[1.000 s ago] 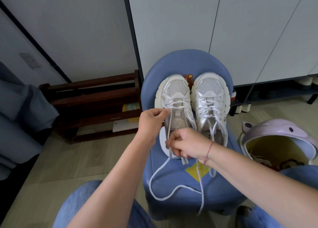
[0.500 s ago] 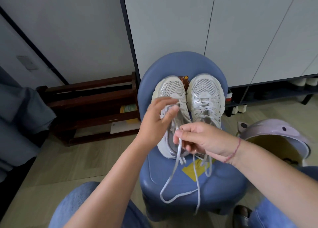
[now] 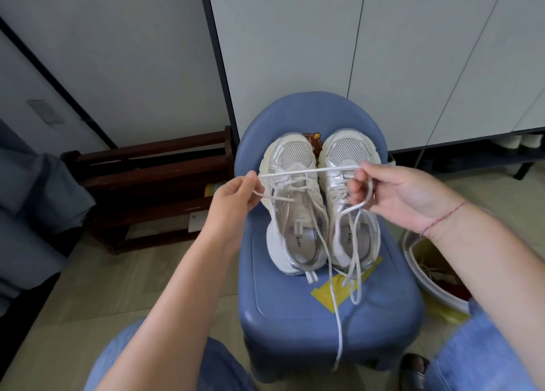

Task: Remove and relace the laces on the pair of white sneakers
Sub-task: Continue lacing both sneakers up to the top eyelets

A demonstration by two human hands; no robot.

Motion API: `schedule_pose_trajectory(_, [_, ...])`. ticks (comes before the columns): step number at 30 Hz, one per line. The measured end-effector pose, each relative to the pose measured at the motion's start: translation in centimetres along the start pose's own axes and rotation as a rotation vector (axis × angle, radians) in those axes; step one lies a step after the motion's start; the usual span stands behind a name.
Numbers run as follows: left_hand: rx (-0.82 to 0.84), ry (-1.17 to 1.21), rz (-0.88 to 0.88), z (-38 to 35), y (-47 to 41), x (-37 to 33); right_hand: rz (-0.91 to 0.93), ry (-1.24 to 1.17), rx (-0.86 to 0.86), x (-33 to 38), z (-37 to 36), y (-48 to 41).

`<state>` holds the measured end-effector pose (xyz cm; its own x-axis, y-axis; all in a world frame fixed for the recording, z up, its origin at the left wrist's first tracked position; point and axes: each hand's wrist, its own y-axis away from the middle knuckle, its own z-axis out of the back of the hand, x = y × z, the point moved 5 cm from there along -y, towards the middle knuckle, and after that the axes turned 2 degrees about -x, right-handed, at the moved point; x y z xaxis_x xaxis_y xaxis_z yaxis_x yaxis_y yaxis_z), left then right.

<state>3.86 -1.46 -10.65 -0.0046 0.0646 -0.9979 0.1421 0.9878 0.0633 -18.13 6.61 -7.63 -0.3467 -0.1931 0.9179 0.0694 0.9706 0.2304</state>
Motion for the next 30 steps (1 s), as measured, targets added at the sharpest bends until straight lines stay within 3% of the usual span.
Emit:
schedule_pose_trajectory(2, [-0.071,-0.124,0.000,0.2,0.0,0.0,0.017,0.048,-0.008,-0.2,-0.2,0.0])
schedule_pose_trajectory(4, [-0.068,-0.323,-0.214,-0.7,0.7,-1.3,0.043,0.233,0.010,-0.9,-1.5,0.2])
schedule_pose_trajectory(7, [0.207,-0.424,-0.461,-4.1,2.7,-2.3,0.130,0.484,0.049,-2.1,-3.9,0.3])
schedule_pose_trajectory(10, [0.334,-0.465,-0.423,-5.5,3.6,-1.5,0.152,0.571,0.051,-2.7,-4.8,0.0])
schedule_pose_trajectory(14, [0.232,-0.504,-0.438,-4.0,2.6,-2.4,0.101,0.464,0.063,-2.0,-4.1,-0.2])
schedule_pose_trajectory(20, [-0.160,-0.330,-0.167,2.1,-0.6,-2.0,0.070,0.330,-0.004,-0.1,-1.1,-0.7])
schedule_pose_trajectory(22, [-0.181,-0.400,-0.126,2.6,-0.8,-1.5,0.093,0.361,-0.029,0.0,-0.8,-0.7])
schedule_pose_trajectory(24, [-0.177,-0.564,-0.237,1.8,-0.3,-2.1,0.145,0.447,-0.035,-0.1,-1.1,-0.6])
schedule_pose_trajectory(27, [0.092,-0.595,-0.480,-2.1,1.9,-3.2,0.251,0.623,-0.025,-0.7,-2.8,-0.4])
schedule_pose_trajectory(30, [0.369,-0.559,-0.477,-5.4,3.9,-2.2,0.315,0.731,-0.035,-1.4,-3.9,-0.5])
